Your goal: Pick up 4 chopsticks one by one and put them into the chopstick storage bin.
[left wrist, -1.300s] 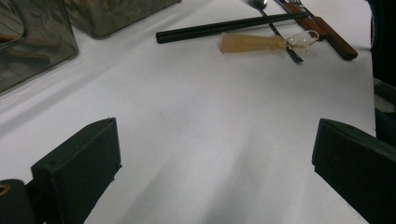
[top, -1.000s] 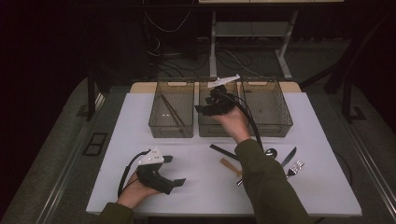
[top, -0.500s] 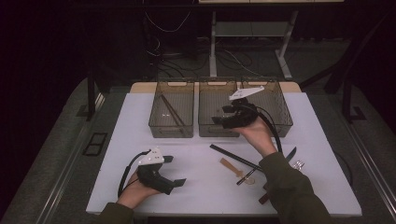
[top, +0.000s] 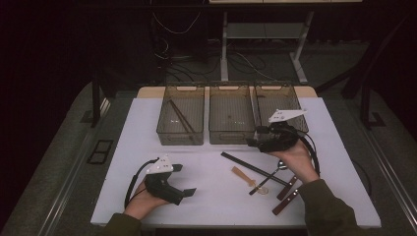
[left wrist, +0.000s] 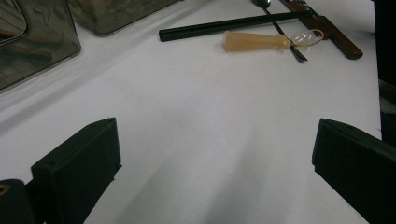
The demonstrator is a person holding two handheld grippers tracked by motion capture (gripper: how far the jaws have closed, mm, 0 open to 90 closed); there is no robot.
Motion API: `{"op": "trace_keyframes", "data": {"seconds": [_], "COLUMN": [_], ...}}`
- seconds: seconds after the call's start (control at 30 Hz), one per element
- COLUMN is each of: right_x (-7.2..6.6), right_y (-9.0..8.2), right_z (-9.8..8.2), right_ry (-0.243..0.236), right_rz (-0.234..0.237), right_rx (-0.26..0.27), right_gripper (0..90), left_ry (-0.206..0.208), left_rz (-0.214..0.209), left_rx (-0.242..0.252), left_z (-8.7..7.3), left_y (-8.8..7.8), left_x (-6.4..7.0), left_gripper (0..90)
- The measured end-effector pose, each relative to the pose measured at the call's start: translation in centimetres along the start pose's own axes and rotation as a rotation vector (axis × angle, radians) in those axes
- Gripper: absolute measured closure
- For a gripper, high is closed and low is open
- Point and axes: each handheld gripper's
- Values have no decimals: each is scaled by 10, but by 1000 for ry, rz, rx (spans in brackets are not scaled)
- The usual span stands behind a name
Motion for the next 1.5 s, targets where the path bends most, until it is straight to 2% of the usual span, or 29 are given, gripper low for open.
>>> {"op": "trace_keyframes", "data": {"seconds": [0.23,0.4,0.57,1.03,1.13,1.27,1.37,1.5], "right_x": [3,-1,-1,2,4,5,6,6], "right_y": [-14,-22,-30,-47,-47,-46,-44,-39], "right_z": [-28,-45,-62,-102,-104,-104,-104,-104], "right_ry": [21,7,-15,32,53,64,67,48], "right_rz": [15,2,3,15,19,26,32,56], "right_rx": [-19,-41,-40,-61,-66,-64,-77,-108], "right_gripper": [313,298,293,334,360,463,546,645], "left_ry": [5,11,14,18,19,17,17,20], "left_rz": [4,4,9,13,12,15,13,13], "left_rx": [-2,-1,-3,-6,-5,-3,-3,-2], "left_z": [0,1,1,1,1,1,1,1], "left_y": [0,-1,-1,-1,-1,-2,-1,-2], "left_x": [0,2,1,2,2,2,2,2], "left_gripper": [8,8,8,8,8,8,8,8]}}
Point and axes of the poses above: each handheld gripper's, and its own axes: y roughly forward along the jaws, z roughly out of its top, x roughly to its right, and after that the axes turned 5 degrees about -x, right-handed
